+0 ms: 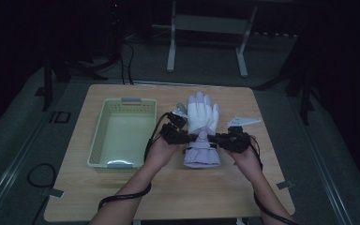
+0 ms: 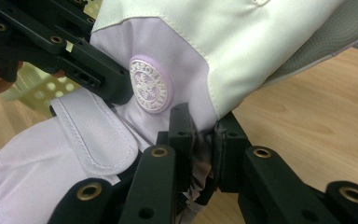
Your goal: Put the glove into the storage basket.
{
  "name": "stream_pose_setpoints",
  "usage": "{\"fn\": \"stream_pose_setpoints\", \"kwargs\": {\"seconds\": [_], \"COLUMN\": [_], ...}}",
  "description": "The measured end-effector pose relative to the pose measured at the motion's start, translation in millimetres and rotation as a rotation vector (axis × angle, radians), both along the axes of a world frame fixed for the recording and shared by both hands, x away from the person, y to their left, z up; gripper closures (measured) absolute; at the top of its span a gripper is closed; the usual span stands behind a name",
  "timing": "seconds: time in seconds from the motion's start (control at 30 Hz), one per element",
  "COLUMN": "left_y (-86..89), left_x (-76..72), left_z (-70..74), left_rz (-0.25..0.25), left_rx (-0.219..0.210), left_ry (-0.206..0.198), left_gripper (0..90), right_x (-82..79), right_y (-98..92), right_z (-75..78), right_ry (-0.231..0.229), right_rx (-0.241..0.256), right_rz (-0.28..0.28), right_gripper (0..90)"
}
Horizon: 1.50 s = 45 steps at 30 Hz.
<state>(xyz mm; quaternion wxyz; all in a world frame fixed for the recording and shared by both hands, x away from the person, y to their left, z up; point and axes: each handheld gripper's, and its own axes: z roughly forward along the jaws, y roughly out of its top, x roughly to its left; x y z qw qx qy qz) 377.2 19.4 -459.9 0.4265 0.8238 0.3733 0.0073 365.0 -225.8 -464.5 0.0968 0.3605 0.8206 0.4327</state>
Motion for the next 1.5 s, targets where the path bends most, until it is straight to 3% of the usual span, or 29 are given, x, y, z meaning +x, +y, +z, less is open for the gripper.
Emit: {"fn": "stream_pose_setpoints", "kwargs": {"seconds": [0.23, 0.4, 0.57, 0.8, 0.87, 1.07, 1.4, 1.5], "left_y": [19.3, 38.9, 62.0, 93.6, 112.9, 146.2, 194.2, 214.2], "left_x": [-1.0, -5.8, -8.6, -12.4, -14.4, -18.5, -24.3, -24.6], "left_z": [15.8, 28.9, 40.8, 48.6, 51.9, 52.4, 43.4, 39.6], "left_rz": [0.016, 0.040, 0.050, 0.082, 0.100, 0.131, 0.168, 0.177], "left_rx": [0.011, 0.031, 0.058, 0.063, 0.072, 0.080, 0.095, 0.104], "left_ry": [-0.010, -0.052, -0.053, -0.056, -0.062, -0.059, -0.034, -0.036], "left_gripper": [74.9, 74.9, 75.0, 75.0, 75.0, 74.9, 74.9, 74.8], "right_x": [1.4, 3.7, 4.9, 7.7, 9.5, 12.7, 14.8, 15.5], "right_y": [19.9, 42.1, 64.2, 96.5, 113.0, 148.4, 199.6, 222.5], "right_z": [13.9, 27.8, 34.9, 41.7, 44.0, 42.8, 33.3, 28.7], "right_ry": [-0.025, -0.042, -0.047, -0.061, -0.067, -0.066, -0.044, -0.040], "right_rx": [0.000, 0.007, 0.021, 0.019, 0.017, 0.034, 0.023, 0.018], "right_rz": [0.015, 0.031, 0.056, 0.087, 0.101, 0.134, 0.172, 0.181], "right_gripper": [80.0, 80.1, 80.0, 80.0, 80.0, 79.9, 79.9, 79.9]}}
